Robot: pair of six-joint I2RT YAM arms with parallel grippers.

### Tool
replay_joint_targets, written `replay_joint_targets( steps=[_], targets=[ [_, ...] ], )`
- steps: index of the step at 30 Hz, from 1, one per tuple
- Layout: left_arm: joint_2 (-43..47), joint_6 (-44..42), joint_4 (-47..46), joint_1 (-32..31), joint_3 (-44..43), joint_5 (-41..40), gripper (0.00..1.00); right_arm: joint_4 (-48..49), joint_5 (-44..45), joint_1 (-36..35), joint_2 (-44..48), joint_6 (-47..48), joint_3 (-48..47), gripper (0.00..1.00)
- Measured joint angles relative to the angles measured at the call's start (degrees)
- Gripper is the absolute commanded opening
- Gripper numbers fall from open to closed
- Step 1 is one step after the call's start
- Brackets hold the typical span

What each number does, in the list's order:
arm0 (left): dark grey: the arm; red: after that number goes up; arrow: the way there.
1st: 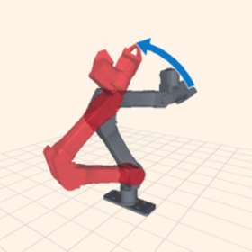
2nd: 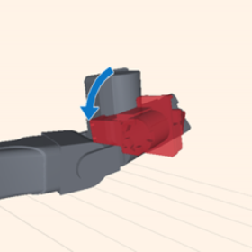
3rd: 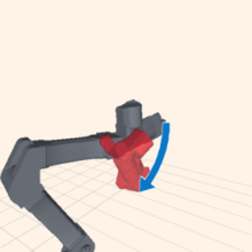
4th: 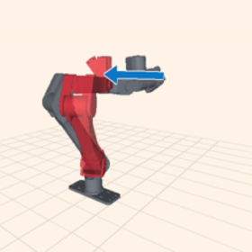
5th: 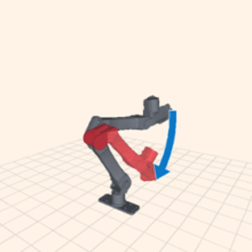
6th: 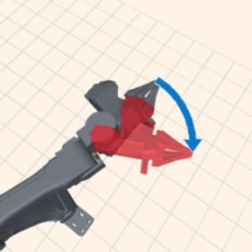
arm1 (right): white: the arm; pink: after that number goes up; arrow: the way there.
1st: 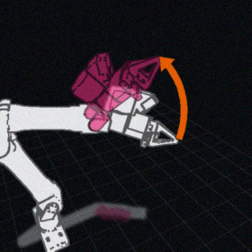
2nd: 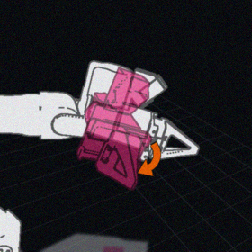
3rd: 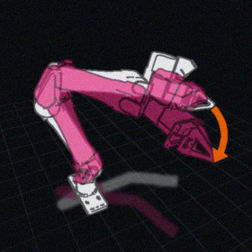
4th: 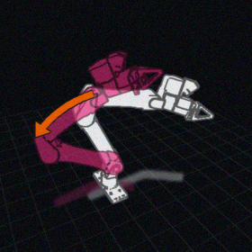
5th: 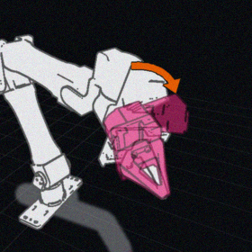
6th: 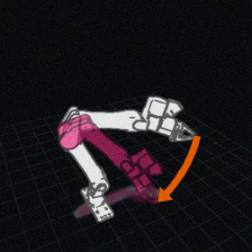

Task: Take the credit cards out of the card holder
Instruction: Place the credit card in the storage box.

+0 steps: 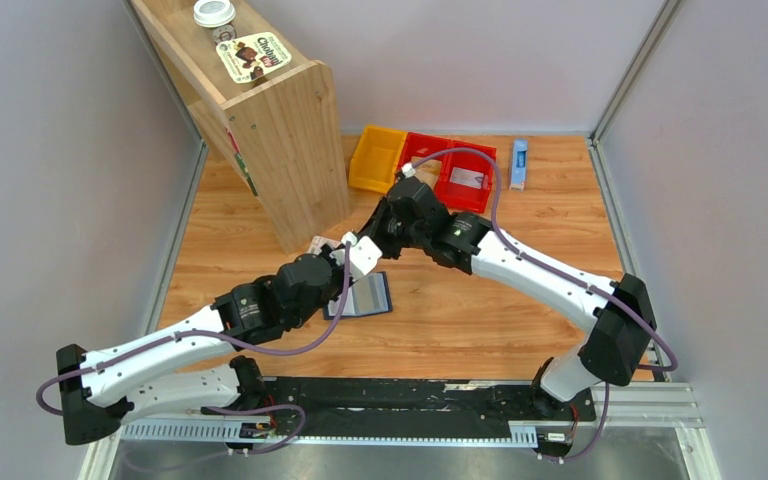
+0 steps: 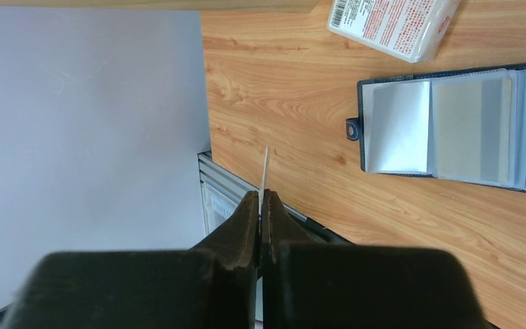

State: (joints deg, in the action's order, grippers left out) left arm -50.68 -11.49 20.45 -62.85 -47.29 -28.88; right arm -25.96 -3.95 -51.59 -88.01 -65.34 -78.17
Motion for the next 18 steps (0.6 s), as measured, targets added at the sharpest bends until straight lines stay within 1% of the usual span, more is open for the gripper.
replay_joint_targets(
  steps=[1, 2, 3, 4, 5, 6, 8, 11, 15, 18],
  targets=[
    [0.0, 0.02, -0.02, -0.07, 0.04, -0.17, 0.19, 0.42, -0.04, 0.02, 0.0, -0.31, 0.2, 0.0],
    [0.0, 0.13, -0.11, -0.11, 0.11, -0.39, 0.24, 0.85, -0.11, 0.09, 0.07, -0.57, 0.48, 0.0],
    [0.0, 0.44, -0.17, -0.13, 0.15, -0.9, 0.33, 1.44, -0.26, 0.22, 0.15, -0.85, 0.87, 0.0],
    [0.02, 0.87, -0.24, -0.13, 0.17, -1.36, 0.4, 2.49, -0.48, 0.46, 0.35, -0.94, 1.51, 0.0],
    [0.13, 1.44, -0.22, -0.13, 0.22, -2.14, 0.52, 3.19, -0.52, 0.81, 0.59, -0.9, 2.1, 0.0],
    [0.37, 2.12, -0.2, -0.13, 0.22, -3.06, 0.58, 4.07, -0.5, 1.44, 1.01, -0.9, 3.1, 0.0],
    [1.31, 4.0, -0.17, 0.44, 0.22, -4.52, 0.64, 5.46, 0.02, 3.17, 2.19, -0.66, 5.66, 0.0],
    [3.21, 8.35, 0.44, 4.44, 0.2, -3.54, 0.66, 7.98, 1.09, 6.32, 3.93, 0.48, 9.6, 0.0],
    [4.66, 17.35, 2.73, 12.92, 0.2, 1.29, 0.66, 13.0, 5.25, 11.54, 6.08, 4.02, 14.69, 0.0],
    [4.31, 24.13, 4.59, 16.87, 0.42, 5.66, 0.67, 16.11, 10.03, 15.1, 6.58, 7.3, 16.68, 0.0]
  ],
)
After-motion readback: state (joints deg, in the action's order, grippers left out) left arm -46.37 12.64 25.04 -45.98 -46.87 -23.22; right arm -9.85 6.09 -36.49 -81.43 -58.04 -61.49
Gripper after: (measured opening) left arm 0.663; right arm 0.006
